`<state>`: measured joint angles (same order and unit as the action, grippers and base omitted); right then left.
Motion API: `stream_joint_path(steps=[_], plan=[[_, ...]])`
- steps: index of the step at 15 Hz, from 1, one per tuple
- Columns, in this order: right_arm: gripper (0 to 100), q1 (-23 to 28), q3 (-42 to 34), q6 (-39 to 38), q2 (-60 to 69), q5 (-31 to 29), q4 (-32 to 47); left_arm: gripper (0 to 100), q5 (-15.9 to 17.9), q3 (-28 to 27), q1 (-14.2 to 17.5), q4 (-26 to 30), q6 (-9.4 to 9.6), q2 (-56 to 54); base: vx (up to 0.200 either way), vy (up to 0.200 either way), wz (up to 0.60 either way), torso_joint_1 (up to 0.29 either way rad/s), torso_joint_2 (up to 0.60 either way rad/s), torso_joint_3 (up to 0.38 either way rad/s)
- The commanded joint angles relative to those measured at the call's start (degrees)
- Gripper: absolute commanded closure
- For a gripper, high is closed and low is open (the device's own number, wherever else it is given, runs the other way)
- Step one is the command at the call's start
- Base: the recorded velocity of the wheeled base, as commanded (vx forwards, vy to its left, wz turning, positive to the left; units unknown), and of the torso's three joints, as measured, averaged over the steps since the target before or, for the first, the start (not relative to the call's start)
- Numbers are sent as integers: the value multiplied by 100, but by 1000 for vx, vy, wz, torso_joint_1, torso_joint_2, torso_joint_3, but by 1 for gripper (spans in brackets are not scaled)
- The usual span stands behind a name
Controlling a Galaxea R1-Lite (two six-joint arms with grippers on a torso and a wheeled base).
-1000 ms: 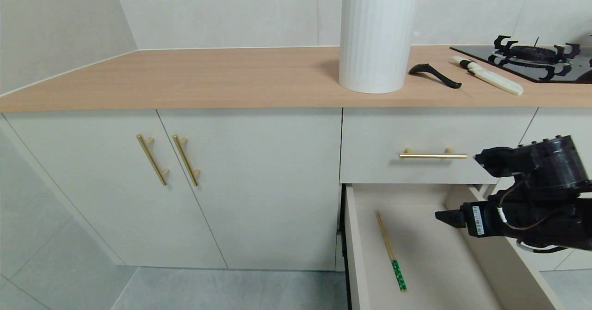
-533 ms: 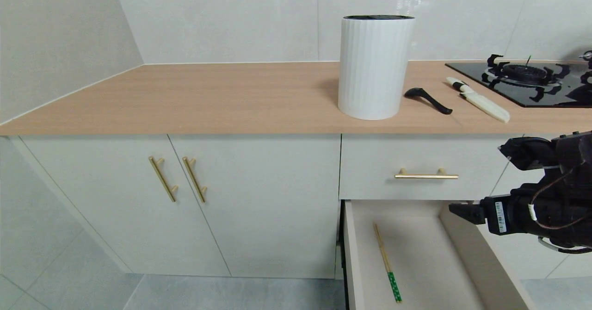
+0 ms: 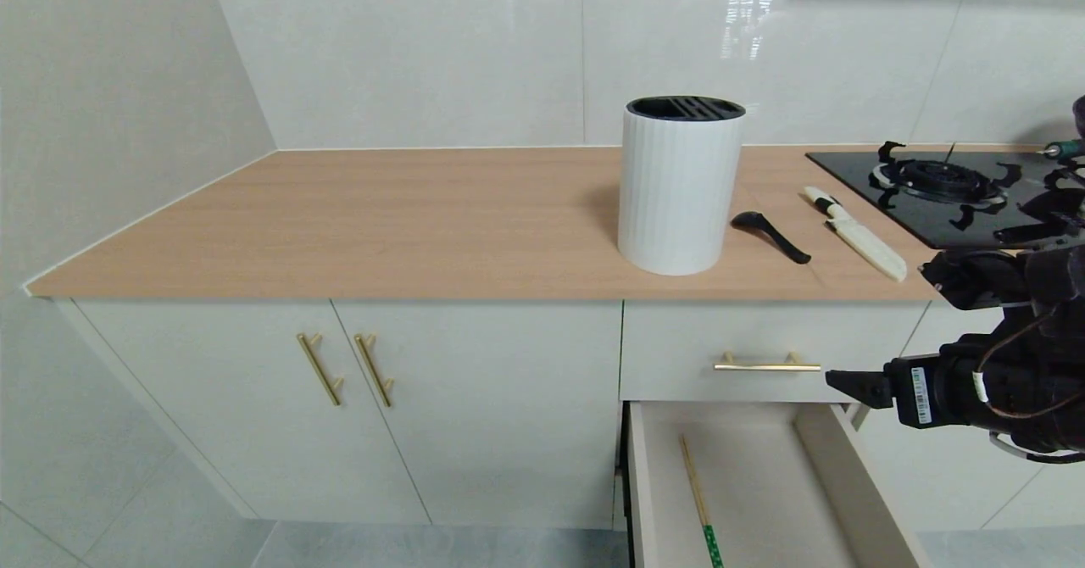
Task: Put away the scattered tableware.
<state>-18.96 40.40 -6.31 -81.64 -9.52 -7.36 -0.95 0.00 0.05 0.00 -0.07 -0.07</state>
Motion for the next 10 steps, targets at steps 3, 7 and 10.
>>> stream_joint_path(steps=[3,7,10], plan=[[0,-3,-32,7,-45,3,-11,0,-2,0,-5,0,-1,7,0,0,0,196,-486,-287],[0,-3,-50,25,-71,3,-20,0,-2,0,4,0,-1,7,0,0,0,214,-504,-289],[0,-3,-50,34,-133,3,-20,0,-2,0,4,0,-1,7,0,0,0,168,-375,-206]])
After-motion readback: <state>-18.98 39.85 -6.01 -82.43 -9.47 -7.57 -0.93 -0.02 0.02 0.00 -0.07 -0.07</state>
